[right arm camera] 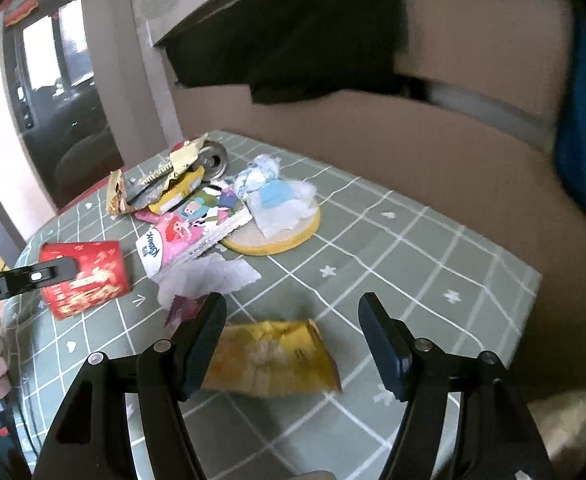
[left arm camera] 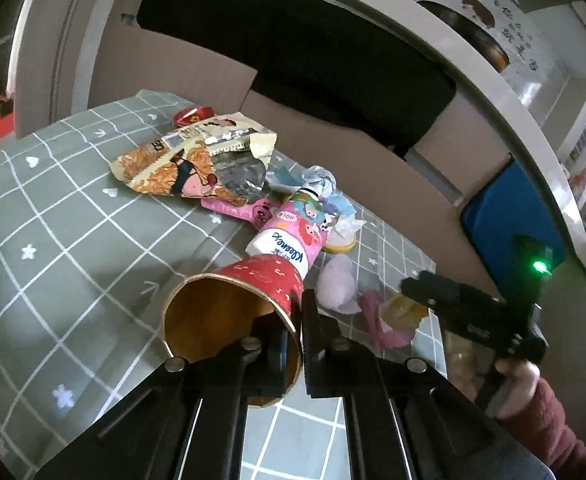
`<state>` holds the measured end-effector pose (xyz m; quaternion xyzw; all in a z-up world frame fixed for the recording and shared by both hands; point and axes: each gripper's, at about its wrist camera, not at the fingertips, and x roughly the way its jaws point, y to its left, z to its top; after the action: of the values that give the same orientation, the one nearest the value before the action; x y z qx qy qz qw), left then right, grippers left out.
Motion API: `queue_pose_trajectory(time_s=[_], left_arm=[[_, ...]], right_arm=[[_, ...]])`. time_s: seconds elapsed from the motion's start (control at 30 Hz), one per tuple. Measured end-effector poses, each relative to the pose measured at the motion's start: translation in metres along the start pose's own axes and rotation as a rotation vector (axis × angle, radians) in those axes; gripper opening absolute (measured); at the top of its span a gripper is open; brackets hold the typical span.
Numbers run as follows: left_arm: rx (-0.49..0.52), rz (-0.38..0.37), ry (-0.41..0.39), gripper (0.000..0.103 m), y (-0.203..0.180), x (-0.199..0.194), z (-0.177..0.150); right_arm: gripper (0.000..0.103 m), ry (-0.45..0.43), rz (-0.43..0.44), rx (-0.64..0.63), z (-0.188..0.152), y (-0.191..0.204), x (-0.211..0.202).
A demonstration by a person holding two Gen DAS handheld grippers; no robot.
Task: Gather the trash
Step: 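Grasp the red paper cup with the left tool while the right tool grasps the yellow wrapper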
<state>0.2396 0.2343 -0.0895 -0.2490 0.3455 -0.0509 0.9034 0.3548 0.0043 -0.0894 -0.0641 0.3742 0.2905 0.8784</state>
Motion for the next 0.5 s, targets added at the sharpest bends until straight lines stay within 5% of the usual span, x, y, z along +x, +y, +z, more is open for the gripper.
queue_pose_trajectory(time_s=[0.17, 0.37, 0.4, 0.47, 0.5], left_arm=[[0.004, 0.000, -0.012, 0.006, 0.002, -0.009, -0.003], [-0.003, 0.008, 0.001, 0.006, 0.004, -0.007, -0.007], [-0.004, 0.010, 0.001, 0.006, 0.005, -0.007, -0.008], [-0.004, 0.016, 0.001, 0.006, 0.004, -0.007, -0.010], [-0.001, 0.020, 0.003, 0.005, 0.003, -0.007, -0.010]], right_arm=[[0.058, 0.093, 0.148, 0.053, -0.016, 0.002, 0.014], [0.053, 0.124, 0.089, -0.095, -0.045, 0.039, 0.005], [0.049, 0.124, 0.078, -0.112, -0.047, 0.043, 0.003], [0.020, 0.131, 0.075, -0.117, -0.048, 0.047, 0.000], [0.020, 0.122, 0.065, -0.112, -0.048, 0.048, -0.004]])
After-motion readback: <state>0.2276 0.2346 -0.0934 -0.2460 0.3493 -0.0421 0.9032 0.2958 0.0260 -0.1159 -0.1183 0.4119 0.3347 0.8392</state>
